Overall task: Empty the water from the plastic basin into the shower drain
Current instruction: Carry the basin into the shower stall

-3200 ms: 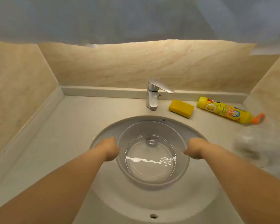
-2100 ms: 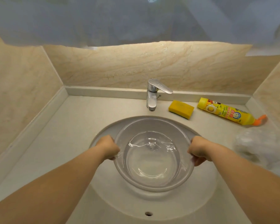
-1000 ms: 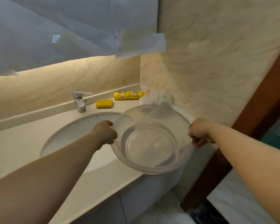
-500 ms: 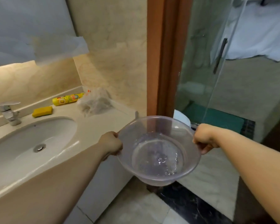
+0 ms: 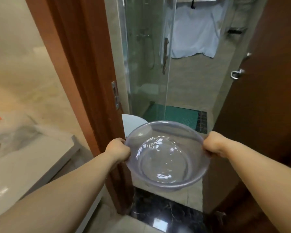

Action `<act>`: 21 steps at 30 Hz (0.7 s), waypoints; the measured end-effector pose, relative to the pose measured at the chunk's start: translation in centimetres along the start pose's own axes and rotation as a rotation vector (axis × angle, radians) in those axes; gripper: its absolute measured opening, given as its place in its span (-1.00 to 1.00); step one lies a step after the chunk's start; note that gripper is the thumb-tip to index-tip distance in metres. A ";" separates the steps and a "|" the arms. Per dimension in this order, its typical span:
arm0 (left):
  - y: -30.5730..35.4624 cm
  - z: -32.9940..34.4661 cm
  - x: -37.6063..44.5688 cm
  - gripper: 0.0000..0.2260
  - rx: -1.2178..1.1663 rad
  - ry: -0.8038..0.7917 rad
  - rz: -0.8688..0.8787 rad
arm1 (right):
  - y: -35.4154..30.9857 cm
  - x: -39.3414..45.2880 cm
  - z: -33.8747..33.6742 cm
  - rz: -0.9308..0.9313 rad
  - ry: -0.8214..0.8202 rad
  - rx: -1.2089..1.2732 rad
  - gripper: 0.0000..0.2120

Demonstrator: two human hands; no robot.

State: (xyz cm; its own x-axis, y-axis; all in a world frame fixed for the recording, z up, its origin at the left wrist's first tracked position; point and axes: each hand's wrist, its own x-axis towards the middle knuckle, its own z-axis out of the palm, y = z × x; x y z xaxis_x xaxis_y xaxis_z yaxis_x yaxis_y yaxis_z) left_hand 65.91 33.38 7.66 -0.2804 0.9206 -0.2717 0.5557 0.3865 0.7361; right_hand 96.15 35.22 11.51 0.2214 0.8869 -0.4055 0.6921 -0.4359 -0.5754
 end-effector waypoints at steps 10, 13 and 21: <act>9.3 5.7 16.9 -0.71 0.028 -0.101 0.069 | -2.4 12.2 -4.8 0.032 0.078 0.096 -0.64; 12.3 7.9 21.0 -0.78 0.019 -0.118 0.084 | -2.1 16.7 -6.2 0.051 0.105 0.150 -0.64; 20.3 13.2 30.4 -0.79 -0.036 -0.108 0.054 | -2.9 31.7 -11.6 0.051 0.062 0.129 -0.62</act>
State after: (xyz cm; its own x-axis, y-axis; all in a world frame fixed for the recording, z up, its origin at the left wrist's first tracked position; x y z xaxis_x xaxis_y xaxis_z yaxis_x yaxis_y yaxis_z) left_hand 79.00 69.99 6.15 -0.1642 0.9413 -0.2949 0.5388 0.3361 0.7725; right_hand 109.11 66.37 8.55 0.2985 0.8691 -0.3943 0.5858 -0.4931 -0.6433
